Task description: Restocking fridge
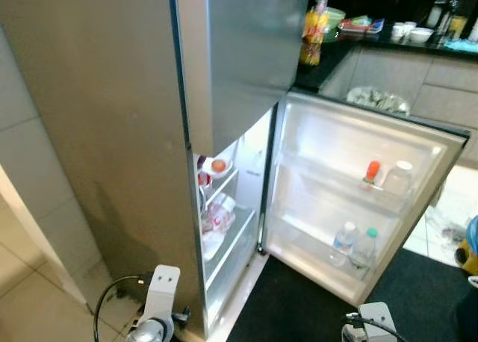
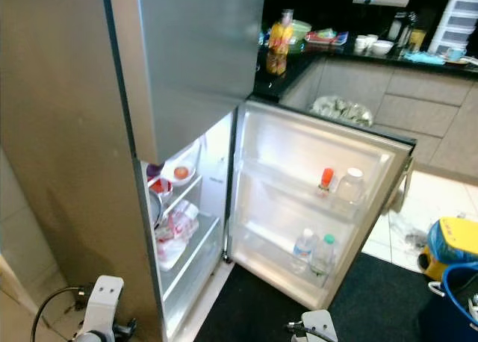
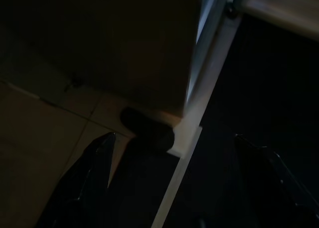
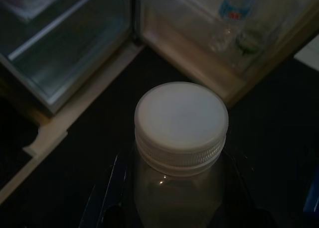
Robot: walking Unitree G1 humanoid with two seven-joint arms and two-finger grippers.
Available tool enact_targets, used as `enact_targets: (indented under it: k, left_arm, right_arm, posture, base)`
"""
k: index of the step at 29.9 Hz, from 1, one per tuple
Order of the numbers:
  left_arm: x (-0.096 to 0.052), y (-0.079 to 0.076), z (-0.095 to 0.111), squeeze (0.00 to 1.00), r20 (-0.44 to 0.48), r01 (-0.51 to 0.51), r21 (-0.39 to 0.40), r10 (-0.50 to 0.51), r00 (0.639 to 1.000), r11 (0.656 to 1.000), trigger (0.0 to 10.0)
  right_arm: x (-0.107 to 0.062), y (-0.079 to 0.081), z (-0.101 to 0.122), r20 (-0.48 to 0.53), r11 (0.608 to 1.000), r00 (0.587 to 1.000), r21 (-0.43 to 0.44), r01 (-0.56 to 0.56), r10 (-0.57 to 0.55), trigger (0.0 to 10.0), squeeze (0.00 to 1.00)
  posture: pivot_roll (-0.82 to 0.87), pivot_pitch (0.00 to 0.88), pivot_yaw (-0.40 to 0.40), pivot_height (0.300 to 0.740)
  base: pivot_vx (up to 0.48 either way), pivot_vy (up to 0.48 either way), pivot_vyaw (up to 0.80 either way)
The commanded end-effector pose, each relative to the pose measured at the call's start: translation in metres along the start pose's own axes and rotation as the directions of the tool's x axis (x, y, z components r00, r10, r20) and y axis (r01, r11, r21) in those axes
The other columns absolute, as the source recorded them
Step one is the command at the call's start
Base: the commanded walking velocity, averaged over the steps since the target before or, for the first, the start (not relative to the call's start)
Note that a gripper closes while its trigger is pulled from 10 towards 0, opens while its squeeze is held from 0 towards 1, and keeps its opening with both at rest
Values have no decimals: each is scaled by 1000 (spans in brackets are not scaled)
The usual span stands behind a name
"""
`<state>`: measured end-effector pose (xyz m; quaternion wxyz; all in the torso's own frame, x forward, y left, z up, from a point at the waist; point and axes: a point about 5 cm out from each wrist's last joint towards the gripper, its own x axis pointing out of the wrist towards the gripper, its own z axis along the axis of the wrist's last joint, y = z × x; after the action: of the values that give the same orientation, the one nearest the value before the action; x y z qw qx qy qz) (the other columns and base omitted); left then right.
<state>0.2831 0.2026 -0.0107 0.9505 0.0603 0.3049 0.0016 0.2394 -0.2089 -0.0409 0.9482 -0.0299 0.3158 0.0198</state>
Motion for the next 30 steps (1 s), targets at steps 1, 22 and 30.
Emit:
enact_targets:
  k: [1, 22, 30]
  left_arm:
    - [-3, -9, -12, 0, 1, 1, -65, -1, 1000, 998, 10000]
    - [-5, -14, -20, 0, -3, -29, -91, 29, 1000, 995, 10000]
    - [-3, -14, -16, 0, 8, -21, -40, 21, 1000, 999, 10000]
  right_arm:
    - [2, 4, 6, 27, 1000, 1000, -9, -12, 12, 10000, 0]
    - [3, 10, 4, 8, 1000, 1000, -9, -26, 26, 10000, 0]
    - [2, 11, 2, -1, 1000, 1000, -6, -26, 26, 10000, 0]
  posture:
    - [-78, 23, -4, 740]
    - [-75, 37, -26, 740]
    - [-88, 58, -22, 740]
  base:
    - [0, 0, 0]
    - [0, 0, 0]
    - [0, 0, 0]
